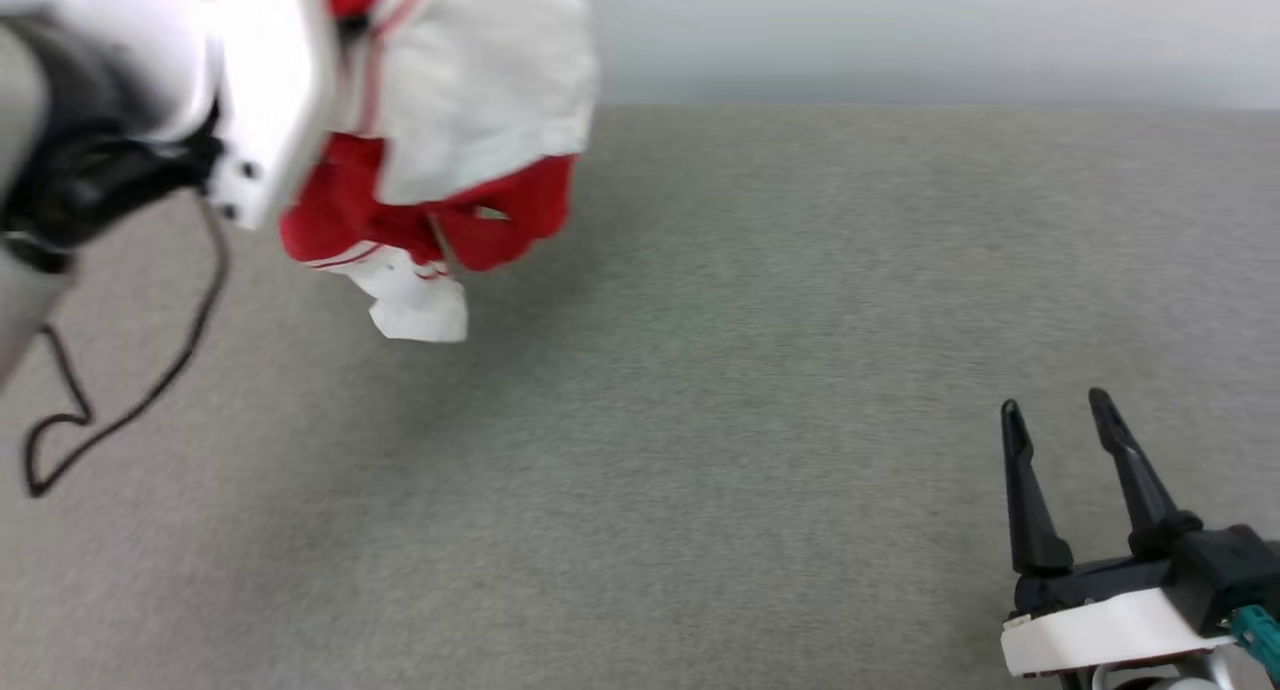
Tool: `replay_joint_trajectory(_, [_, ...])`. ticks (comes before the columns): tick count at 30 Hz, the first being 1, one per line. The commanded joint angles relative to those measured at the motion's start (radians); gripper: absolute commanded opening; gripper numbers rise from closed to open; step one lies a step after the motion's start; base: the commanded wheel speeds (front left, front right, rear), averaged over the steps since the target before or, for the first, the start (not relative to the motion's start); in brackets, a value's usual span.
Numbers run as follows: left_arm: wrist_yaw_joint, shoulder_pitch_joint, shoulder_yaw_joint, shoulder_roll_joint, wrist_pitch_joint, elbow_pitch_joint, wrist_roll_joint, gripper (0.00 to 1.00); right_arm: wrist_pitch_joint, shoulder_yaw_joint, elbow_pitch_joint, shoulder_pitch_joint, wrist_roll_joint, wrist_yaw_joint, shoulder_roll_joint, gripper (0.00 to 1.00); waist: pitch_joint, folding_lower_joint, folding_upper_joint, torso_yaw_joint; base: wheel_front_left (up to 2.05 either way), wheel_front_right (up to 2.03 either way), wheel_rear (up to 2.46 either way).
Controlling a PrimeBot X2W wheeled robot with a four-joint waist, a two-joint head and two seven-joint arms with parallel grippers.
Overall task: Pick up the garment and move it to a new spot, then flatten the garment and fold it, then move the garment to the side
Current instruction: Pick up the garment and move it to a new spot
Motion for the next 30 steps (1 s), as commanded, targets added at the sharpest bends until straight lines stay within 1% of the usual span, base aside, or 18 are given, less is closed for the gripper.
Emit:
replay_joint_trajectory(1, [0.001, -0.02, -0.023, -0.018, -0.008, -0.011, -0.006, 0.0, -0.002, 0.003, 0.006, 0.014, 0.002, -0.001, 0.0, 1.0, -0.034, 0.0001, -0.0001, -0.057, 0.0, 0.0, 0.0])
replay_joint_trajectory(5, [0.001, -0.037, -0.077, -0.073, -0.031, -0.012, -0.034, 0.0, -0.002, 0.005, 0.01, 0.019, 0.003, -0.001, 0.0, 1.0, -0.041, 0.0001, -0.0001, -0.12, 0.0, 0.0, 0.0])
replay_joint_trajectory(6, [0.001, -0.044, -0.116, -0.106, -0.052, -0.002, -0.044, 0.0, -0.002, 0.006, 0.009, 0.014, 0.0, -0.001, 0.0, 1.0, -0.03, 0.0001, -0.0001, -0.166, 0.0, 0.0, 0.0])
replay_joint_trajectory(12, [0.001, -0.004, -0.213, -0.196, -0.118, 0.047, -0.064, 0.0, -0.002, 0.004, 0.007, -0.012, -0.001, -0.001, 0.0, 1.0, 0.011, 0.0001, -0.0001, -0.247, 0.0, 0.0, 0.0])
replay_joint_trajectory(16, [0.001, 0.029, -0.314, -0.246, -0.158, 0.092, -0.064, 0.0, -0.002, 0.01, 0.003, -0.025, 0.01, -0.001, 0.0, 1.0, 0.051, 0.0001, -0.0001, -0.294, 0.0, 0.0, 0.0])
replay_joint_trajectory(17, [0.001, 0.029, -0.314, -0.246, -0.158, 0.092, -0.064, 0.0, -0.002, 0.01, 0.003, -0.025, 0.01, -0.001, 0.0, 1.0, 0.051, 0.0001, -0.0001, -0.294, 0.0, 0.0, 0.0])
replay_joint_trajectory(21, [0.001, 0.065, -0.398, -0.288, -0.2, 0.14, -0.089, 0.0, -0.002, 0.015, -0.002, -0.042, 0.022, -0.001, 0.001, 1.0, 0.098, 0.0001, -0.0001, -0.327, 0.0, 0.0, 0.0])
replay_joint_trajectory(24, [0.001, 0.113, -0.433, -0.316, -0.217, 0.169, -0.088, 0.0, -0.002, 0.019, -0.004, -0.046, 0.033, -0.001, 0.0, 1.0, 0.132, 0.0001, -0.0001, -0.343, 0.0, 0.0, 0.0])
replay_joint_trajectory(27, [0.001, 0.165, -0.441, -0.338, -0.215, 0.185, -0.071, 0.0, -0.002, 0.021, -0.005, -0.055, 0.041, -0.001, 0.0, 1.0, 0.158, 0.0001, -0.0001, -0.348, 0.0, 0.0, 0.0])
replay_joint_trajectory(30, [0.001, 0.241, -0.444, -0.363, -0.184, 0.176, -0.043, 0.0, -0.002, 0.021, -0.002, -0.058, 0.046, -0.001, 0.0, 1.0, 0.169, 0.0001, -0.0001, -0.345, 0.0, 0.0, 0.0])
